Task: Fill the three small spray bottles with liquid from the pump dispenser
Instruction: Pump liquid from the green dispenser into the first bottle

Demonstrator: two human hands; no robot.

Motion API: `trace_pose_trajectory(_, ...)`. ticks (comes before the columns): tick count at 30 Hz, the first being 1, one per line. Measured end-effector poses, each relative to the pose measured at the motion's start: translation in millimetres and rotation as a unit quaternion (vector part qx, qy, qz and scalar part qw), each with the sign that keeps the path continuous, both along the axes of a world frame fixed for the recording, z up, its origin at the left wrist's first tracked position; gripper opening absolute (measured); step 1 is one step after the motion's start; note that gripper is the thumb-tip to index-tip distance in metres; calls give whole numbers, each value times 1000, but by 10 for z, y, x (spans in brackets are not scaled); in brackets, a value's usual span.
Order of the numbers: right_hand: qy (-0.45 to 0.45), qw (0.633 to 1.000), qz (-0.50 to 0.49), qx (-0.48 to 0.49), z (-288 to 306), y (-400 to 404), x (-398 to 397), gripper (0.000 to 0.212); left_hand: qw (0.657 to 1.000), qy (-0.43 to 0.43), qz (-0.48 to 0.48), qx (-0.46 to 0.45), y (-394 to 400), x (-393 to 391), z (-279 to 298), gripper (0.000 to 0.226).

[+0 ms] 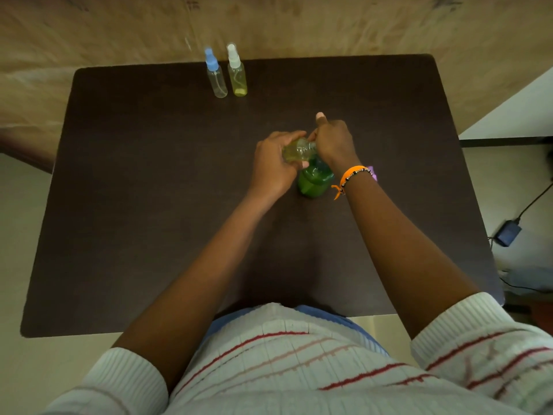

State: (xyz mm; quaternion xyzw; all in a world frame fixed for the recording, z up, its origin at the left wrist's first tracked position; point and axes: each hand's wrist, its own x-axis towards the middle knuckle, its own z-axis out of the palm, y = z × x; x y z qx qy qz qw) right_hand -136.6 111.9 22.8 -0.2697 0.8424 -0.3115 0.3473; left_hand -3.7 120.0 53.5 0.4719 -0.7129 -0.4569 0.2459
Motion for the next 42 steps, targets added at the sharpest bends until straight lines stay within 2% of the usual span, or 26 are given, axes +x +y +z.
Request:
trace_pose_trajectory(4,-20,1000,12,17,41,-34,-16,72,1000,-2,-4,-5,-24,11,23,55)
trace_pose_trajectory(7,-48,999,12,18,26,-55,-26,67,1000,2,-2,1,-31,17,23,55)
trace_pose_trajectory(12,-28,999,-17,0,20,-11,2,69,1000,3,-7,-1,-12,4,11,55)
trace_pose_trajectory(18,-16,1000,-3,9,24,-27,0,67,1000,3,-16,1,-26,15,28,55)
trace_pose_trajectory(24,-63,998,-1,-4,19,-70,-31,58,1000,5,-17,-8,-28,26,57,54)
trace_pose_trajectory(33,-25,1000,-16,-7,34,-14,-5,54,1000,-5,-15,-15,-18,12,44,54)
trace_pose_trajectory(38,-52,999,-2,4,84,-67,-13,58,1000,-8,-15,-13,-22,16,104,54)
trace_pose_trajectory(42,-69,997,-33,-20,44,-43,4,51,1000,0,-7,-2,-7,21,95,54)
